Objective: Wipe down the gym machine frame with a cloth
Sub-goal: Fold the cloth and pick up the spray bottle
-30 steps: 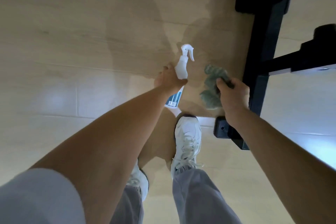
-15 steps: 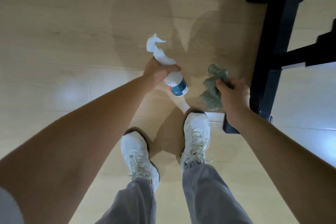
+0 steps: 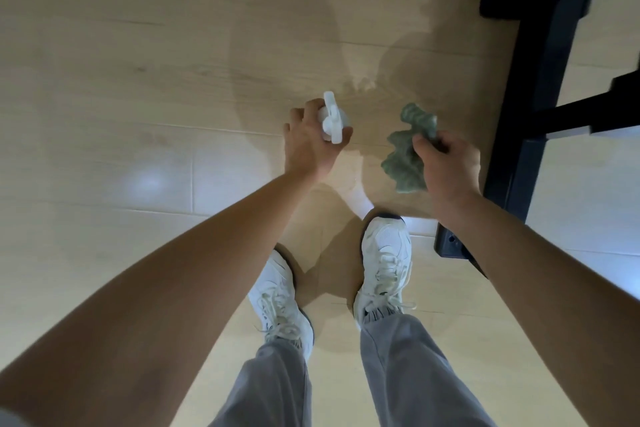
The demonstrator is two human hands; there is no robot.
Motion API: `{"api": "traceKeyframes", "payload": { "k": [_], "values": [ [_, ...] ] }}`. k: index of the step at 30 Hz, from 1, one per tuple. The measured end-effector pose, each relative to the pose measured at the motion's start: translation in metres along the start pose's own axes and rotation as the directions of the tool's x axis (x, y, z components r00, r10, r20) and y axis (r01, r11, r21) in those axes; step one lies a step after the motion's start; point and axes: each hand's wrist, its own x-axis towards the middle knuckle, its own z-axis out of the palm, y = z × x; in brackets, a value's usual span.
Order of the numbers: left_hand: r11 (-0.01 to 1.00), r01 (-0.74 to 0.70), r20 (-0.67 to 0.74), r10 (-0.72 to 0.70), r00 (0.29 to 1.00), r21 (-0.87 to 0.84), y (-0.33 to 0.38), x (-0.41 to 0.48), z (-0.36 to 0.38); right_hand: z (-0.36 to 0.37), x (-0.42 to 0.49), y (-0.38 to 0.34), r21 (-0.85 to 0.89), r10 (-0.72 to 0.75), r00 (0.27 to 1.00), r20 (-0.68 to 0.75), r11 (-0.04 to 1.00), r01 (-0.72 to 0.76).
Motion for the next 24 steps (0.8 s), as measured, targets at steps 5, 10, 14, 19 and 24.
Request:
{"api": "traceKeyframes", "payload": {
  "k": [5, 10, 14, 19, 24],
  "values": [
    [0.98, 0.117, 0.104, -0.101, 0.989, -0.162, -0.008, -0.007, -0.01, 0.002, -0.006, -0.006, 0.016, -0.025, 1.0, 0.01, 1.0, 0.025],
    [0.958, 0.179, 0.177, -0.14, 0.974, -0.223, -0.015, -0.024, -0.043, 0.002, -0.018, -0.029, 0.024, -0.108, 0.992, 0.066, 0.994, 0.106],
    [0.926, 0.092, 0.119, -0.051, 0.992, -0.365, -0.001, -0.036, -0.083, -0.003, -0.029, -0.06, 0.049, -0.226, 0.967, 0.117, 0.974, 0.221],
    [0.918, -0.196, 0.164, 0.264, 0.95, -0.344, 0.041, -0.014, -0.134, -0.005, -0.037, -0.102, -0.045, -0.449, 0.84, 0.305, 0.874, 0.483],
    [0.902, -0.406, 0.309, 0.433, 0.847, -0.151, 0.075, 0.02, -0.164, -0.007, -0.04, -0.131, -0.156, -0.55, 0.685, 0.478, 0.714, 0.682]
  ]
}}
